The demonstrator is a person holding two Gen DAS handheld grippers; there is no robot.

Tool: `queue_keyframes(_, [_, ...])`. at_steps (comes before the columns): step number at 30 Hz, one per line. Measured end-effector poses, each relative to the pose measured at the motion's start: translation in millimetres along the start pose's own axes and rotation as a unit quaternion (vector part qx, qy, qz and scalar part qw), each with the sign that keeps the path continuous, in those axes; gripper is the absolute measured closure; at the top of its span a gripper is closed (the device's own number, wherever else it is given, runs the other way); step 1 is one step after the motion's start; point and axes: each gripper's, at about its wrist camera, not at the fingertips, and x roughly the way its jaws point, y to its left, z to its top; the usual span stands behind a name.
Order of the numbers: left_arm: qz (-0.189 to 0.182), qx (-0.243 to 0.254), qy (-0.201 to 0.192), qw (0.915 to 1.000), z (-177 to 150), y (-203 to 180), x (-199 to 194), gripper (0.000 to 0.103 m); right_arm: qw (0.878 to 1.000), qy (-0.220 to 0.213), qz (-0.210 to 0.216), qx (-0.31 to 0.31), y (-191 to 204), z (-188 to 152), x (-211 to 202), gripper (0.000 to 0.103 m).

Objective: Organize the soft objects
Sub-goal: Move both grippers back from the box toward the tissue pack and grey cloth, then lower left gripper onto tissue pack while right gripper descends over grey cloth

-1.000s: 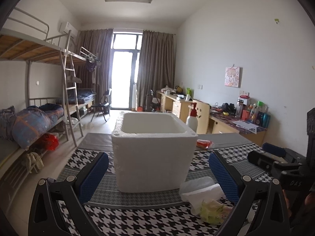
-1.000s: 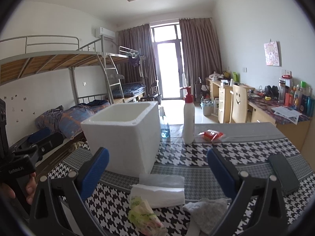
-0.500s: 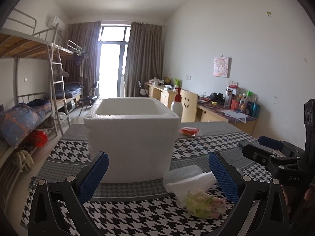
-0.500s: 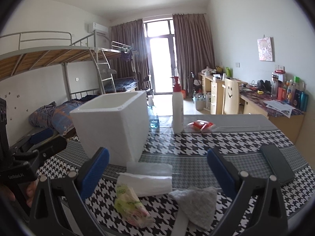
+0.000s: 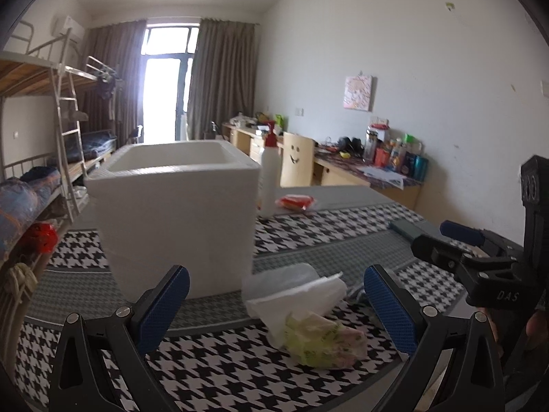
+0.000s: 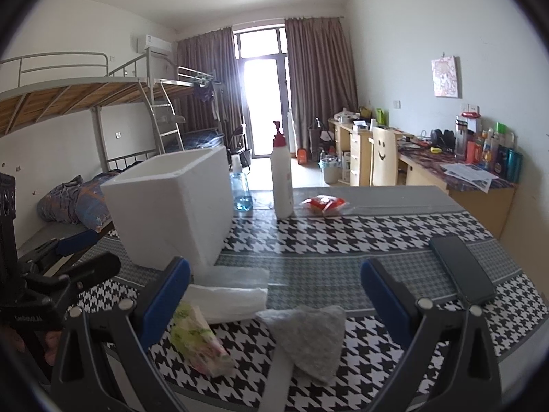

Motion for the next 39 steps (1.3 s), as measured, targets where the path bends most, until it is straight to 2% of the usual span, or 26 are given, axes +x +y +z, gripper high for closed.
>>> queue_keyframes(22, [-0.053, 0.016, 0.093, 0.9942, -35.4, -40.3, 37.5, 0.001, 0.998, 0.049, -0.021, 0.029, -29.4, -27.6, 2.4, 0.002])
queue_keyframes(39, [-0.039, 0.029, 0.140, 0.9890, -53.9, -52.8, 61.0, 0.001, 0.997, 0.074, -0.017, 0.036, -39.7, -37.7, 8.0, 0.002])
